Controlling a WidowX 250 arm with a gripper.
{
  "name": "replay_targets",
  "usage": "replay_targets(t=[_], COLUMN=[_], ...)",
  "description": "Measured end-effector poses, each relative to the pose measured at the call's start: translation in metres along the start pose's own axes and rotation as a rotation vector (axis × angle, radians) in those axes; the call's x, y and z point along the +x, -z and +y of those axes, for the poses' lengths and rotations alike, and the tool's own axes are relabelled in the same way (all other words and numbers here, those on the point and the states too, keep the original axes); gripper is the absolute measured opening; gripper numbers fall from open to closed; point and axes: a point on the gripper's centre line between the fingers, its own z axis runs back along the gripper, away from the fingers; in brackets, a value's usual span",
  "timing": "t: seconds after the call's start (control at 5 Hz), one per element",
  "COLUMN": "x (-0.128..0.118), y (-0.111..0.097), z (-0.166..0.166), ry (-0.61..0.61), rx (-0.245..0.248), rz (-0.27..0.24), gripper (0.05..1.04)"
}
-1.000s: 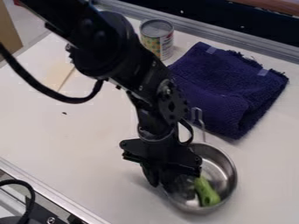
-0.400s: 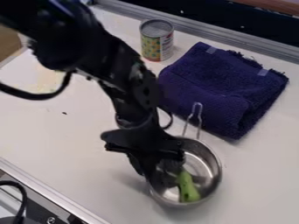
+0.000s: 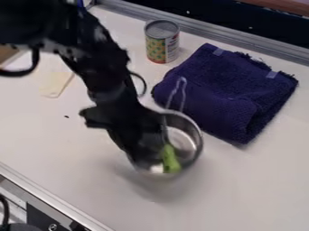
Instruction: Moved the silver pan to the left side of the blue cloth
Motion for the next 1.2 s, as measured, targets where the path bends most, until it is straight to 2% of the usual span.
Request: replay_targets(t=[0.2, 0.4, 0.6, 0.8, 1.2], x=[0.038, 0.068, 0.084, 0.091, 0.101], y=[-0.001, 0.002, 0.005, 0.005, 0.024], z=[0.031, 0.059, 0.083, 0.102, 0.119], ry=[-0.025, -0.004, 0.011, -0.024, -0.137], rx=[0.023, 0.072, 0.11, 0.138, 0.186], rz=[-0.022, -0.058, -0.071, -0.08, -0.067], gripper=[0.061, 0.061, 0.061, 0.061, 0.061])
